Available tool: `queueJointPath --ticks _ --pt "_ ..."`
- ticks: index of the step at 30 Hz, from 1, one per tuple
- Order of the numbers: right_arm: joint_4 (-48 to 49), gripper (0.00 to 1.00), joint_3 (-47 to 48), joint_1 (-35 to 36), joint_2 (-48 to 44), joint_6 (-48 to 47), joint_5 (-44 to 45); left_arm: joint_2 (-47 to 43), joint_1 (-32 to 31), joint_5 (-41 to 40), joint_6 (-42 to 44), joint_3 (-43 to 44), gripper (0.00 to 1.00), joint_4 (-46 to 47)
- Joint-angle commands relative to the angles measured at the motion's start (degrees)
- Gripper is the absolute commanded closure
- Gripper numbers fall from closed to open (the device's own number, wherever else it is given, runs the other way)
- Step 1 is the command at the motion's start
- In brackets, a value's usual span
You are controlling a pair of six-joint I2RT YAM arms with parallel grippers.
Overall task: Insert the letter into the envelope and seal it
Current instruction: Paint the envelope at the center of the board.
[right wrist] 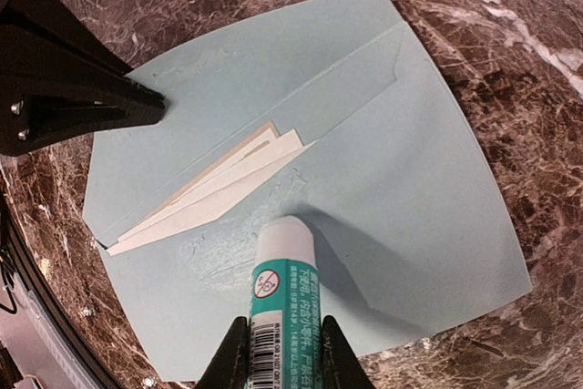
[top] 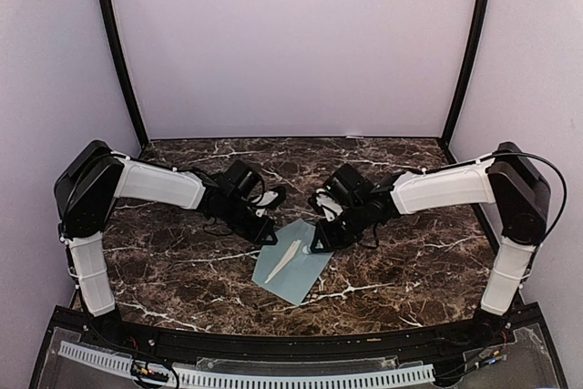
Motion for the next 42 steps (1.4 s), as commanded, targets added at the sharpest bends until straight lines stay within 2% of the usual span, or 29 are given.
queueJointPath --ticks 1,21,25,29,32,37,42 --pt "-3.51 1.0 -1.87 2.55 -0.94 -0.51 -1.24 -0.56 -0.29 -1.42 -0.24 0.67 1.0 -1.48" --pt "-1.66 1.0 0.61 7.32 0.25 0.36 -5.16 -0.61 -0.25 -1.76 -0.58 0.78 1.0 -1.81" --pt "0.36 1.0 1.34 7.26 -2.85 1.25 -4.58 -0.79 -0.28 -1.66 -0.64 0.72 1.0 -1.68" --pt "2.39 1.0 0.98 5.98 -9.28 2.92 -0.05 -1.72 -0.25 -2.12 -1.14 0.18 1.0 -0.91" --pt "5.75 1.0 -2.38 3.65 -14.96 4.52 3.14 -2.77 -0.09 -2.67 -1.56 -0.31 1.0 -0.07" --pt "16.56 1.0 -10.48 -1.62 -22.35 7.65 5.74 -3.4 0.37 -2.15 -2.13 -0.71 1.0 0.55" --pt "28.62 1.0 -15.83 -5.04 -22.31 8.22 2.98 -3.51 0.55 -2.21 -2.18 -0.71 1.0 0.56"
